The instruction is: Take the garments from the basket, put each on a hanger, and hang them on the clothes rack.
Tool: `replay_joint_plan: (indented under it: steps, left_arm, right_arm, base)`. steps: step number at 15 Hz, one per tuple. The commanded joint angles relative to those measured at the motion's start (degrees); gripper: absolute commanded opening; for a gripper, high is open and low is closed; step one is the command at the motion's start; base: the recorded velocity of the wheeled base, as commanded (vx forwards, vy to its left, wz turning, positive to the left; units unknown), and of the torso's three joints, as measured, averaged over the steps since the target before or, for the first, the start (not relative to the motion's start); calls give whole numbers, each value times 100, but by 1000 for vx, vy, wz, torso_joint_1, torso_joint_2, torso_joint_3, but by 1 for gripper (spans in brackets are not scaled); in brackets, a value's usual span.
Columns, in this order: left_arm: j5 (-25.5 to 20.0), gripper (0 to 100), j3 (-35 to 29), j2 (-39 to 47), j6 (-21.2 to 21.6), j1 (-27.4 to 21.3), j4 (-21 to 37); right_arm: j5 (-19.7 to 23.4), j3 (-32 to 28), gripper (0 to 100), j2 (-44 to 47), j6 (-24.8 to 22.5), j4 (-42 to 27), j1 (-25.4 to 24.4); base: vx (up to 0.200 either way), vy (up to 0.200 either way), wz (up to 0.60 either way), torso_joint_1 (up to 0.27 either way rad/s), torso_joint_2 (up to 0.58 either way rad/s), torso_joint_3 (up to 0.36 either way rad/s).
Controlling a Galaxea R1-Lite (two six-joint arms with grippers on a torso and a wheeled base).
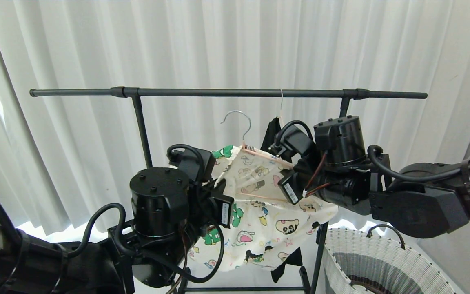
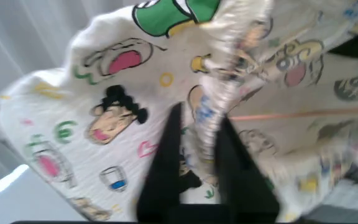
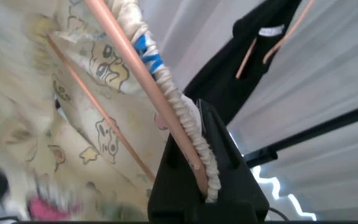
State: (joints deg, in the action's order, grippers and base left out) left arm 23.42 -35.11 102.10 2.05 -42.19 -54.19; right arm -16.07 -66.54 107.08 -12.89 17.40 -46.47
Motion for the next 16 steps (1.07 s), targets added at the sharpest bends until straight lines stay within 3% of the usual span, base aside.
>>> replay_joint_plan:
  steps: [1, 4, 6, 11, 12, 14, 16]
  left_arm:
    - [-4, 0, 118, -76, 208, 0, -13]
    - [-4, 0, 206, -93, 876, 88, -22]
    - [-65, 0, 39, -173, 1289, 299, -101]
    - [-373, 0, -207, -269, 1395, 317, -118]
    - [-654, 0, -189, -366, 1509, 317, -110]
    - [-804, 0, -137, -436, 1808, 457, -101]
    - [-1182, 0, 4, -506, 2142, 774, -92]
  right_arm:
    - [-28, 27, 0, 6, -3, -8, 15]
    - [-169, 106, 0, 6, -56, -114, 86]
    - [-169, 484, 0, -135, -170, -131, 121]
    - [-169, 1178, 0, -363, -373, -122, 129]
    - [-169, 1371, 0, -434, -540, -131, 226]
    - [-125, 1644, 0, -539, -759, -122, 402]
    - [-10, 1828, 0, -662, -768, -105, 463]
  base:
    - [0, 0, 0, 0, 0, 0]
    - [0, 0, 0, 0, 0, 0]
    - [0, 0, 0, 0, 0, 0]
    - [0, 0, 0, 0, 0, 0]
    - [0, 0, 0, 0, 0, 0]
    - [0, 0, 0, 0, 0, 0]
    - [0, 0, 0, 0, 0, 0]
